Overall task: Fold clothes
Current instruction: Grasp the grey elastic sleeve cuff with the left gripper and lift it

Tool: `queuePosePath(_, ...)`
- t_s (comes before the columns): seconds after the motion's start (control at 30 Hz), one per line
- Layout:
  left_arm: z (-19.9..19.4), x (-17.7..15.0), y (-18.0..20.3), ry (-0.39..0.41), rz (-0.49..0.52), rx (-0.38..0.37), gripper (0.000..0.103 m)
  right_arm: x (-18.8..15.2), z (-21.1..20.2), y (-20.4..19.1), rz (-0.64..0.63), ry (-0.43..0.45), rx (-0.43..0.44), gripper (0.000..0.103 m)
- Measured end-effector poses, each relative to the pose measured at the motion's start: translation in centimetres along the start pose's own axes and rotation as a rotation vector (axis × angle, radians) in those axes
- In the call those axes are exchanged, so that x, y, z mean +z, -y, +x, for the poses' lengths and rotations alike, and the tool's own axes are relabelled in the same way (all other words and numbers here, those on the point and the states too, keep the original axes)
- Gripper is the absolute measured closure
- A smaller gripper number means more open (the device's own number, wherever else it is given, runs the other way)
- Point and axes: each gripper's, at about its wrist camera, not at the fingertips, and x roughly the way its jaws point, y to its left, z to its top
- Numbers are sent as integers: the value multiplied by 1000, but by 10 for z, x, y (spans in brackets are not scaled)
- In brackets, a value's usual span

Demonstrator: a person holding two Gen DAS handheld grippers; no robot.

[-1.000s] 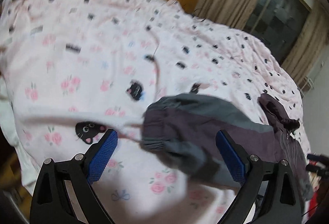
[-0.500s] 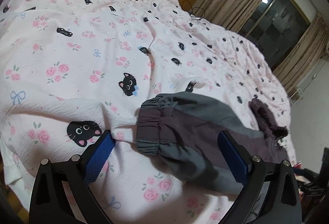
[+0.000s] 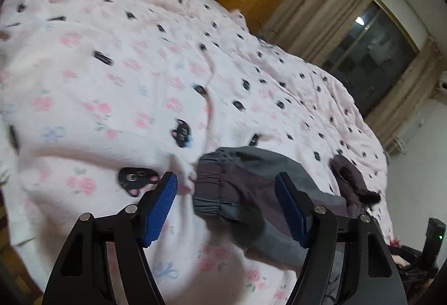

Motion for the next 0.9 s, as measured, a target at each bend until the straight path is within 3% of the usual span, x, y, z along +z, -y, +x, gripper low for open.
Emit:
queuePosePath(0.17,-2,-7,-2,-18,-80,-21,35,-2,1,-1,-9,-6,-3,14)
queuePosePath(0.33,9,-16,8,-65,-88,-55,35,-2,3,-2,-16,-10,-5,14)
queuePosePath(0.57,19,-19,24,-60,-52,-72,37,-3,4,-7,-32,-8,-3,14)
queuePosePath(0.77,20,-11,17,-10,-45,-46,65,-5,5,-8,-34,-11,1,14)
queuePosePath(0.9,23,-3,9,16,-65,-54,76,-7,7,-4,-22,-14,3,14)
